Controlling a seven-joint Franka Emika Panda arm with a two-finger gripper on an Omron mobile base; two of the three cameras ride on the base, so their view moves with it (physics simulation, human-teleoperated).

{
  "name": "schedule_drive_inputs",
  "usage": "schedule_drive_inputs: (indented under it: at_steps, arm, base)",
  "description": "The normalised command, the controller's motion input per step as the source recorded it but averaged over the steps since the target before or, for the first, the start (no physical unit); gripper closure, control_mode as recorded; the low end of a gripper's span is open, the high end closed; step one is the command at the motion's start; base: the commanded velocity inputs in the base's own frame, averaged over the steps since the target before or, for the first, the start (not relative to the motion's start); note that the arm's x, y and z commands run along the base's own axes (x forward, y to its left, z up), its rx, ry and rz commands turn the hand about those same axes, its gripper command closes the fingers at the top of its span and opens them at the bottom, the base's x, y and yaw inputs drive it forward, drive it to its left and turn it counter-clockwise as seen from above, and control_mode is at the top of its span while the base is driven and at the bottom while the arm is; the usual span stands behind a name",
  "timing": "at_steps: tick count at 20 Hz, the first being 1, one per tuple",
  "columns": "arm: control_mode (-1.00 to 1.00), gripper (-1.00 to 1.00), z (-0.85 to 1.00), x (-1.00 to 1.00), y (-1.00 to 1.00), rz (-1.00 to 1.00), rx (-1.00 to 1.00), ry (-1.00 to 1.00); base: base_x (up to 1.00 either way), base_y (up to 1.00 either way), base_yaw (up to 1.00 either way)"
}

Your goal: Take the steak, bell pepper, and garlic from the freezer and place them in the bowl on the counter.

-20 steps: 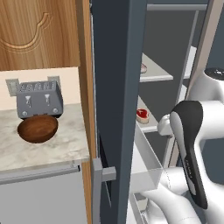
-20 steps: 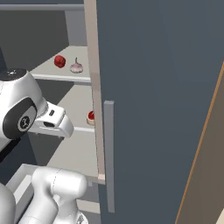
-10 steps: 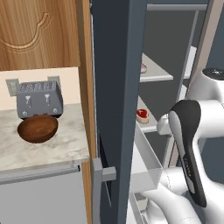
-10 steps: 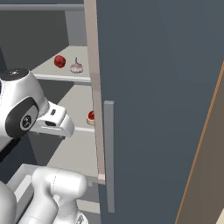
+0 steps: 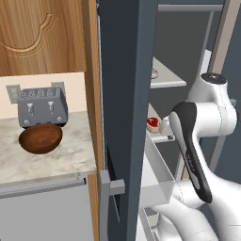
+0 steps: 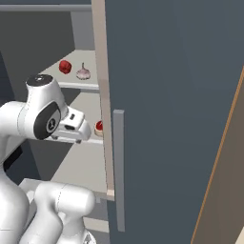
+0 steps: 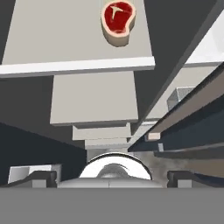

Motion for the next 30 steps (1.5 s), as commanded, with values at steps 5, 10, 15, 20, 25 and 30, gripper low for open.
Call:
schedule_drive_inputs:
  at_steps: [5,10,15,20,25,30]
  arm:
    - [-1.00,-1.00,-0.18,0.70,0.00,0.00,0.03,-0.01]
    - [-1.00,-1.00,-0.25,0.47,0.00,0.00,0.00,-0.11]
    - [-1.00,-1.00,-0.31,0.41,0.00,0.00,0.00,-0.18]
    - [-1.00,-1.00,-0.27,0.51,0.00,0.00,0.00,-0.14]
    - [-1.00,-1.00,-0.08,0.50,0.00,0.00,0.00,-0.03]
    - [-1.00,-1.00,0.00,0.25,0.00,-0.03,0.00,0.05]
  base:
    - [0.00,0.00,0.00]
    - [0.00,0.00,0.00]
    - [0.00,0.00,0.00]
    - [0.00,0.00,0.00]
    - [0.00,0.00,0.00]
    - [0.00,0.00,0.00]
